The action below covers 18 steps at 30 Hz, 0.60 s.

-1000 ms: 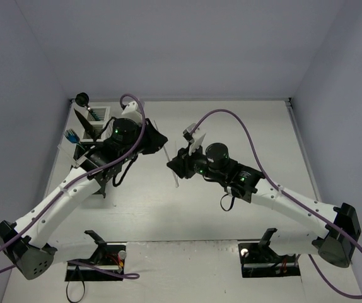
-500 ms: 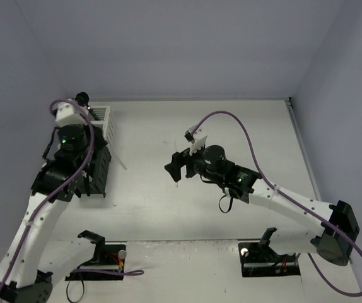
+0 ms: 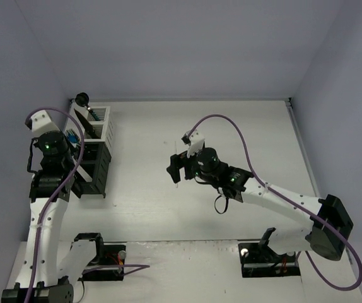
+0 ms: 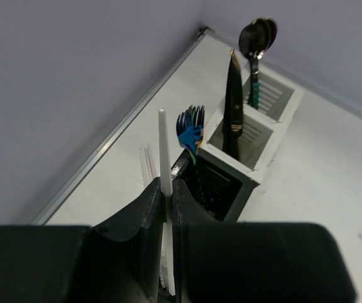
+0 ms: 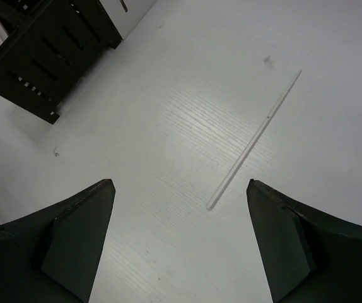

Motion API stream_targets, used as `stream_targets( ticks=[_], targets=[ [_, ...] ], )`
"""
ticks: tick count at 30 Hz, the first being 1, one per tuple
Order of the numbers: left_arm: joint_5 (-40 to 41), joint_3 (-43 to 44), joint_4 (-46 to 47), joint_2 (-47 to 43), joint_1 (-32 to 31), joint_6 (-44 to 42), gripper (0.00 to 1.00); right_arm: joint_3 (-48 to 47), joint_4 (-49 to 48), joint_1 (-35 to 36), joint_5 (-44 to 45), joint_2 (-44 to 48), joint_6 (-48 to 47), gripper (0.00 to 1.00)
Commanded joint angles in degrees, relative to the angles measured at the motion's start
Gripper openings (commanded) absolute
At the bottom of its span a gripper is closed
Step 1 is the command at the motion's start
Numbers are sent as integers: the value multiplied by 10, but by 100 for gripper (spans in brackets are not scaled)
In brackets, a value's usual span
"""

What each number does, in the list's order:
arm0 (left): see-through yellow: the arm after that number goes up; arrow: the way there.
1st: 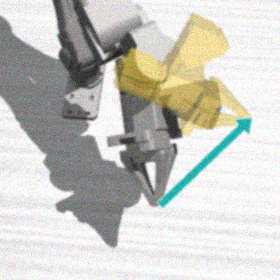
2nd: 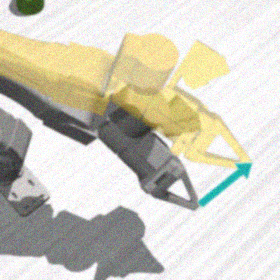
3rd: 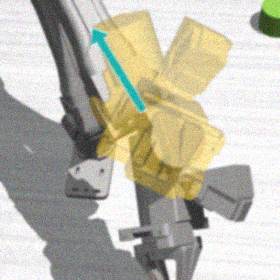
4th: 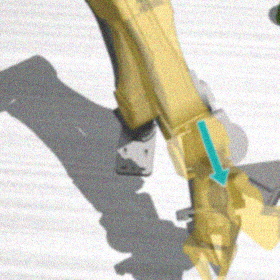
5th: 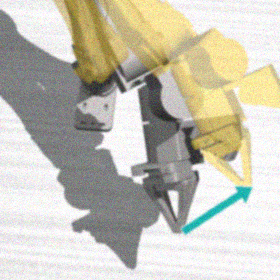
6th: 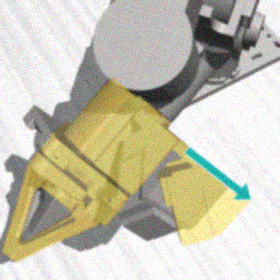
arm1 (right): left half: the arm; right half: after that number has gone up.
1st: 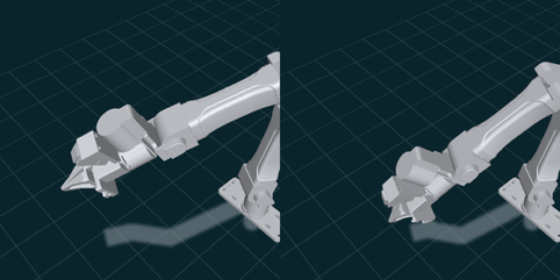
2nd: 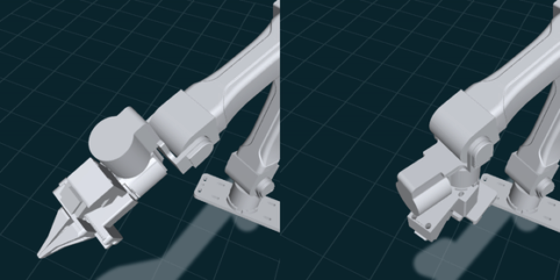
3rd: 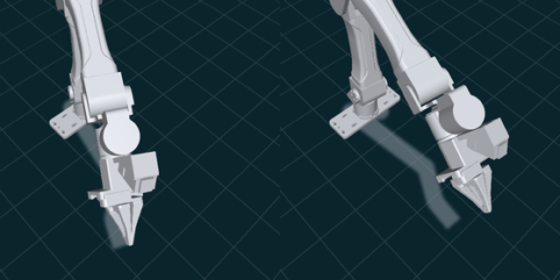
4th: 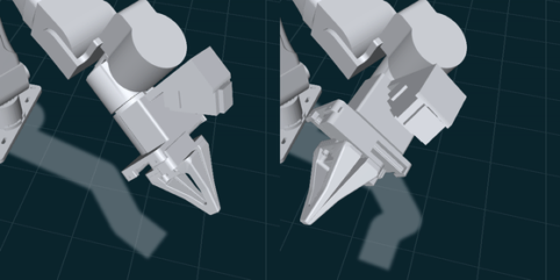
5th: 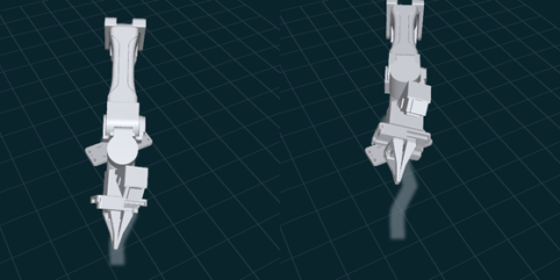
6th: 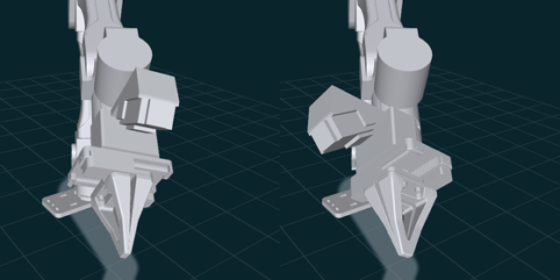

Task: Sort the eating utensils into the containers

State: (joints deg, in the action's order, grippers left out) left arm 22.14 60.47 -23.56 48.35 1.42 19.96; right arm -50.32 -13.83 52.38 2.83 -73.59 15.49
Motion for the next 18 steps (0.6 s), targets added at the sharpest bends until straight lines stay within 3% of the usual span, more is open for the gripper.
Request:
stream_targets(
  ticks=[1, 7, 13, 18],
  targets=[
    [5, -34, 93, 14, 11, -28, 0, 5, -26, -8, 43, -4, 15, 83],
    [20, -88, 108, 13, 11, -6, 6, 0, -23, -12, 88, -37, 32, 83],
    [-1, -76, 74, 0, 11, 4, 35, -44, 8, -15, 124, -118, 72, 80],
    [-63, -40, -2, -11, 11, 21, 59, -80, 37, -18, 153, -198, 122, 72]
  ],
)
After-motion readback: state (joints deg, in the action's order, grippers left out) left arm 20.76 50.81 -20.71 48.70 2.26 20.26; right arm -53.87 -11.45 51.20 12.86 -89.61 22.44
